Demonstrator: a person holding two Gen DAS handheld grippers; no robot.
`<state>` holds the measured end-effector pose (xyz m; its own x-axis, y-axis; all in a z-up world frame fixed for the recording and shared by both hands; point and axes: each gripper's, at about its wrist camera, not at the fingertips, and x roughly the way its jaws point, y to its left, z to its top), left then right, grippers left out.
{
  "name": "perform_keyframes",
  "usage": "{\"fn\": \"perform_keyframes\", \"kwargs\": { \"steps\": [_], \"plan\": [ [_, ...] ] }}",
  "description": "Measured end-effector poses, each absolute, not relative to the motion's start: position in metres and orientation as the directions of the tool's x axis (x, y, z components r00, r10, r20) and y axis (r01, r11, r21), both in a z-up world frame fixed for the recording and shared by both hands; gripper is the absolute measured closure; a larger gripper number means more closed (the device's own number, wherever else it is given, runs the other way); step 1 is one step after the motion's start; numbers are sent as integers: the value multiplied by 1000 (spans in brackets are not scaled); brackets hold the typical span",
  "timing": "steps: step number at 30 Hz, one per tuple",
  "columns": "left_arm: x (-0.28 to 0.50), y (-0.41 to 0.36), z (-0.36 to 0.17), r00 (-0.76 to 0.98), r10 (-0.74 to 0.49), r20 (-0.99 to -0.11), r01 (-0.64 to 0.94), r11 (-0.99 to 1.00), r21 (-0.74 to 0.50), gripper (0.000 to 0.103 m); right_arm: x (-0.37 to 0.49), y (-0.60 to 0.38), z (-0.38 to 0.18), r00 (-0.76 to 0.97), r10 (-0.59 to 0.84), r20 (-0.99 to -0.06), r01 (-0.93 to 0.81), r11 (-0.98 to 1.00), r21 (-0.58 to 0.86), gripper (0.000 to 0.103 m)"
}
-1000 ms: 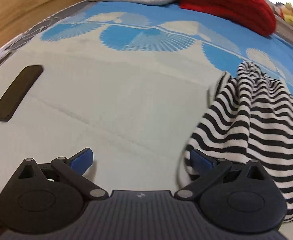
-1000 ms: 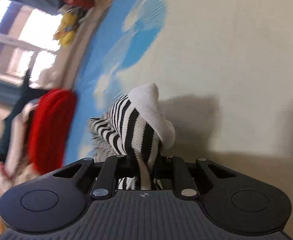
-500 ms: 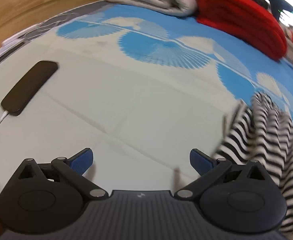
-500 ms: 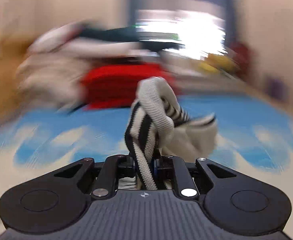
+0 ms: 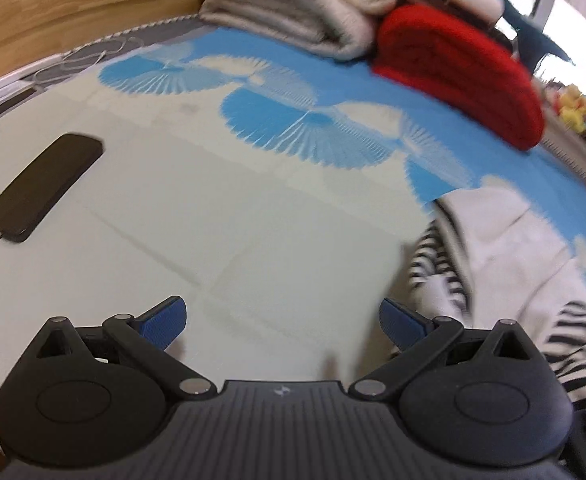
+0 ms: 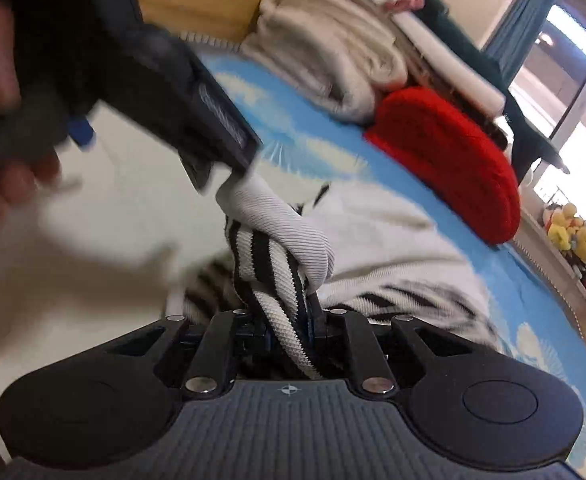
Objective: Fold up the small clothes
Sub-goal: 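Tuck the cuff over the bundle with the right tool and open it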
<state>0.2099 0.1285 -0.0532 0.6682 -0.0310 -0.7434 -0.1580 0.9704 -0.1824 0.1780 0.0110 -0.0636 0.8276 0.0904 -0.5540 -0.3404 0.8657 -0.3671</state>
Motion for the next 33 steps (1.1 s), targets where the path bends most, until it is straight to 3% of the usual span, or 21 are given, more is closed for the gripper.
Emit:
{"fn": "perform_keyframes", "kwargs": {
  "steps": [1,4,5,10,13,17,21,25,26,27,28,29,33],
  "plan": [
    [209,127,-51,678,-50,-733,-146,968,-202,0,181,6,-64,823,105,-558,-349,870,-350,82],
    [210,120,-51,676,-135,-725,-103,956,-274,0,182,-11,-76,767,217,-604,-421,880,-219,48],
    [210,118,-52,669,-163,-725,-88,951,-295,0,180,-18,-75,763,252,-595,-441,877,-193,42],
    [211,103,-53,670,-173,-722,-48,960,-274,0,119,-55,-22,784,379,-491,-479,873,-90,41],
    [209,96,-52,677,-180,-714,-25,963,-267,0,100,-109,13,860,269,-434,-326,944,-61,40],
    [201,88,-48,679,-241,-693,45,957,-288,0,93,-144,4,857,69,-510,-175,971,-164,37],
    [194,68,-46,649,-361,-670,157,925,-346,0,101,-135,-30,806,14,-591,-138,977,-165,36],
    [198,46,-57,614,-325,-719,165,944,-286,0,131,-113,-48,812,-54,-582,-57,984,-170,25],
    [202,41,-62,605,-274,-747,148,961,-233,1,136,-109,-49,830,-80,-552,-29,982,-186,33],
    [207,39,-68,599,-212,-772,121,977,-174,1,138,-108,-48,846,-67,-528,-40,981,-188,52],
    [212,40,-75,588,-144,-796,82,990,-119,1,136,-106,-48,853,-48,-519,-64,978,-197,77],
    [216,44,-80,570,-120,-813,51,992,-112,1,131,-104,-47,854,-52,-518,-87,967,-240,84],
    [227,61,-90,530,-149,-835,24,987,-161,0,97,-104,-69,847,-7,-531,-294,827,-480,88]
  ]
}}
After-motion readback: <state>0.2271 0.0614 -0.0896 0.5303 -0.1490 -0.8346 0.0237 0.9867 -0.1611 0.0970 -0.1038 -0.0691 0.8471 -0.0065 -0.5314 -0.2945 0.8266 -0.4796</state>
